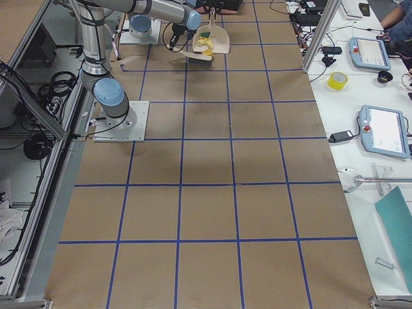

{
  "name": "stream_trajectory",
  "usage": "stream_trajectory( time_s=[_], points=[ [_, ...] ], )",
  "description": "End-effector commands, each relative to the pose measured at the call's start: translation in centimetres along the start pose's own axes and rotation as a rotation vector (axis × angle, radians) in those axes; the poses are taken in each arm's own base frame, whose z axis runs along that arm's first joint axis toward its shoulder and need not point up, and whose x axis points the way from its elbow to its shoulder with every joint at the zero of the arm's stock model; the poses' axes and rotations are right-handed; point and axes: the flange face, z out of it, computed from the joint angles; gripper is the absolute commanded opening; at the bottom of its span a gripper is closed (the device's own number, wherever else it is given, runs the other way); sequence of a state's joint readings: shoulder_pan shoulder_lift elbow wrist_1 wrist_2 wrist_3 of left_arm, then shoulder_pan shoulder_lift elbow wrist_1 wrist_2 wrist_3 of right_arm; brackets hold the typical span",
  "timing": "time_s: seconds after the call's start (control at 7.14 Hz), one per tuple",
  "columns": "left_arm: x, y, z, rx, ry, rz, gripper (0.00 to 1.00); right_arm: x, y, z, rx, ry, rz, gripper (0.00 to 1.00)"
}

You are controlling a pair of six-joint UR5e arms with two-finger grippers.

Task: Sweep and dump trash into bin
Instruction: 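Sweep the yellow potato into the dustpan with the right gripper's brush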

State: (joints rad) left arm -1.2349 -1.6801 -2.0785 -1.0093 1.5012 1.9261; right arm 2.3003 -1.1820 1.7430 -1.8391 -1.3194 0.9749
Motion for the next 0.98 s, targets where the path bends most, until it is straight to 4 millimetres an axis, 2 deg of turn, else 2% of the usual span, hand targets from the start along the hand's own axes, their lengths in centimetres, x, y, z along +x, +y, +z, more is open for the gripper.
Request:
stream_trajectory(
  time_s=[0.0, 0.28, 0.42, 0.7, 0.84],
  points=[
    [0.0, 0.0, 0.1, 0.001, 0.001, -0.001, 0.00, -4.3, -1.0, -1.0, 0.018, -0.035, -0.094, 0.00],
    [0.0, 0.0, 0.1, 0.001, 0.001, -0.003, 0.00, -8.2, -1.9, -2.7, 0.042, -0.073, -0.120, 0.00],
    [0.0, 0.0, 0.0, 0.001, -0.001, -0.001, 0.00, -9.0, -2.5, -2.4, 0.044, -0.068, -0.122, 0.00],
    [0.0, 1.3, -0.1, 0.010, -0.006, -0.021, 0.00, -7.6, -2.6, -2.4, 0.060, 0.047, -0.148, 0.00],
    [0.1, 2.5, -0.2, 0.017, -0.010, -0.042, 0.00, -6.3, -2.6, -3.5, 0.090, 0.109, -0.154, 0.00]
  ],
)
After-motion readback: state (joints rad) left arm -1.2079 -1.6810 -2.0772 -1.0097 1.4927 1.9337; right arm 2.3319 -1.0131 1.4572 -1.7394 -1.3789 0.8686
